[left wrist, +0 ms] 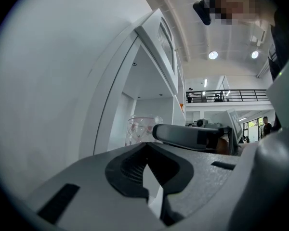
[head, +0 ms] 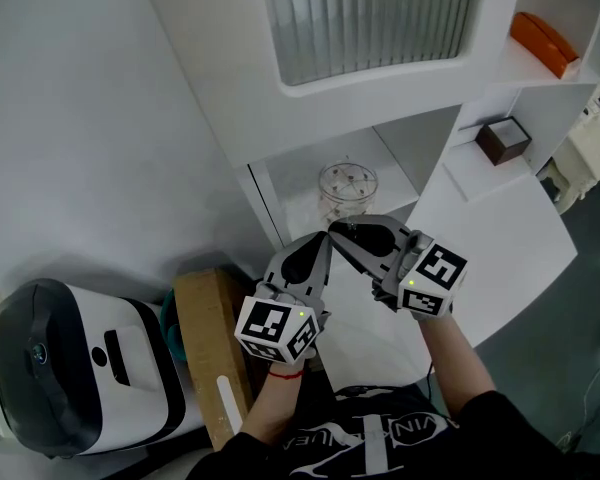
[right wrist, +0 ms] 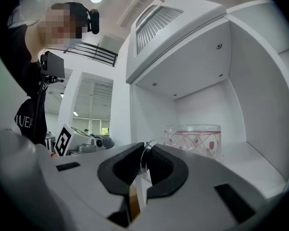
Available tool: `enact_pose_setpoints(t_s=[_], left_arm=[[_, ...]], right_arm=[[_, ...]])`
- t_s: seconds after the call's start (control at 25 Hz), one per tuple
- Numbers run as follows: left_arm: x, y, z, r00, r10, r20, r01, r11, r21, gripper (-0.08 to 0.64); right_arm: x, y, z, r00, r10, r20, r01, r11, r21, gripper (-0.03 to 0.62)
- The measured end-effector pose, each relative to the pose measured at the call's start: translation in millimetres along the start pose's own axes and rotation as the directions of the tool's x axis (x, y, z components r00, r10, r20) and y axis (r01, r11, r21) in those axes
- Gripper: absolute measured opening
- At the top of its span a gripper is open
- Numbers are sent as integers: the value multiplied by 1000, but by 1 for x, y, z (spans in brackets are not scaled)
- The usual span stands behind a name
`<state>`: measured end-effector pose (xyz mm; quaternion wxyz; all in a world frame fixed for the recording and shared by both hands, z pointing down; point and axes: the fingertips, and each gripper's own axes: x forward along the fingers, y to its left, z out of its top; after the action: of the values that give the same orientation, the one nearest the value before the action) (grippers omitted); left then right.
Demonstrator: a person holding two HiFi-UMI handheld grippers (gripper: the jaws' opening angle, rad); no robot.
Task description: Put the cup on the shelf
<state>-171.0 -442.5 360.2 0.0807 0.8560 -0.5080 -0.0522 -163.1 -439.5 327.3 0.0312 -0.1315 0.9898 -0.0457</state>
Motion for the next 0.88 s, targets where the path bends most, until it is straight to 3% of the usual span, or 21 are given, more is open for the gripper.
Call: enact_pose_setpoints(t_s=[0.52, 0.88], left_arm=[[4, 10, -3, 1000, 0, -7, -1, 1000, -14, 6], [2, 16, -6, 1000, 16, -11, -16, 1000, -16, 5]], right_arm=[[13, -24, -8, 997, -68, -47, 66, 997, -46, 12], [20, -29, -30, 981, -132, -139, 116, 986, -117, 12]])
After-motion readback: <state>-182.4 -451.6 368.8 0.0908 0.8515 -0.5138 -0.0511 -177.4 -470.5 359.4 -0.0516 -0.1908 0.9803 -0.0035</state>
